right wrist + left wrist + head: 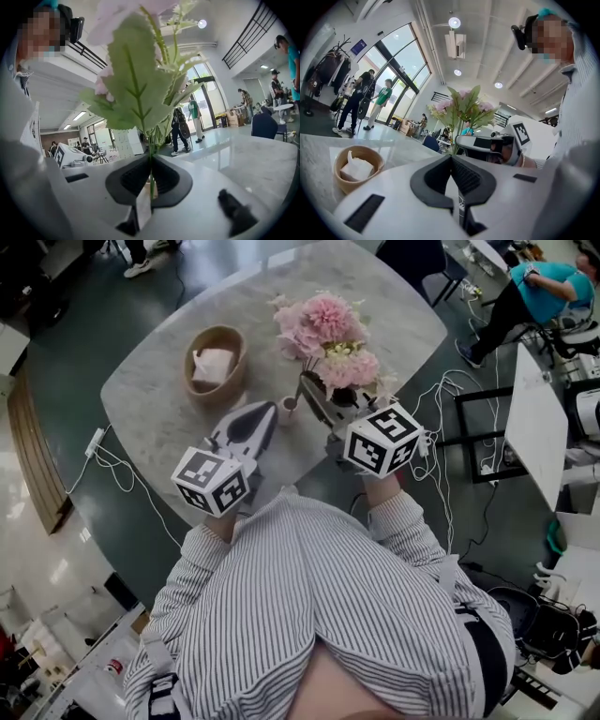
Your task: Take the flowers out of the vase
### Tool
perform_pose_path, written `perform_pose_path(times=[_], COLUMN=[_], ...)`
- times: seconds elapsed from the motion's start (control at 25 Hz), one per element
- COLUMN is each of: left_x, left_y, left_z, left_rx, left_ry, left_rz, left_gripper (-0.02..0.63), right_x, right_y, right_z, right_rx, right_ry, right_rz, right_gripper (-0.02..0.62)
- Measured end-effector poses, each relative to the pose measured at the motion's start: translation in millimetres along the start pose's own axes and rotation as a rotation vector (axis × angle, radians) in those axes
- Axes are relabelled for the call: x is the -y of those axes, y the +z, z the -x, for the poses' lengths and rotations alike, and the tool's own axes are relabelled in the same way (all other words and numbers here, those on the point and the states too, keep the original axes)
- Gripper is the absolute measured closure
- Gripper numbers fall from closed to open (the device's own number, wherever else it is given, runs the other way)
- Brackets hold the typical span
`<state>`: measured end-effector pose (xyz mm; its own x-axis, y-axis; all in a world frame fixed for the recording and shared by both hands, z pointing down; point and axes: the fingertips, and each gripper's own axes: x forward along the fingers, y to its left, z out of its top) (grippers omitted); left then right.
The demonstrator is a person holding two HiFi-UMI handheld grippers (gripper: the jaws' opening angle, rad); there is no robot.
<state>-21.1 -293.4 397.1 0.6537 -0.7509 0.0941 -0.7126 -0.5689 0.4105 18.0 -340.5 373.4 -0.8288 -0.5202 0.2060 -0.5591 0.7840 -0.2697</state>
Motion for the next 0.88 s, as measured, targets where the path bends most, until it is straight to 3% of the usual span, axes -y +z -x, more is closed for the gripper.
perform_pose_path(times=[0.44, 0.88], left_x=[7.9, 11.0], left_y=[-2.5, -13.3], left_z=[0.6, -0.6], left_rx=[-0.007, -0.067], left_ry=[-0.019, -0.035], left_rz=[-0.002, 0.013], left_gripper=[0.594, 0.594], right_x=[-20.6, -33.5], right_y=[-41.4, -52.4], right_z=[1.0, 7.4], right_rx=[-0.135, -0.140], right_ry=[0.090, 0.129], right_rz=[-0.102, -0.166], right_gripper=[0.572, 0.572])
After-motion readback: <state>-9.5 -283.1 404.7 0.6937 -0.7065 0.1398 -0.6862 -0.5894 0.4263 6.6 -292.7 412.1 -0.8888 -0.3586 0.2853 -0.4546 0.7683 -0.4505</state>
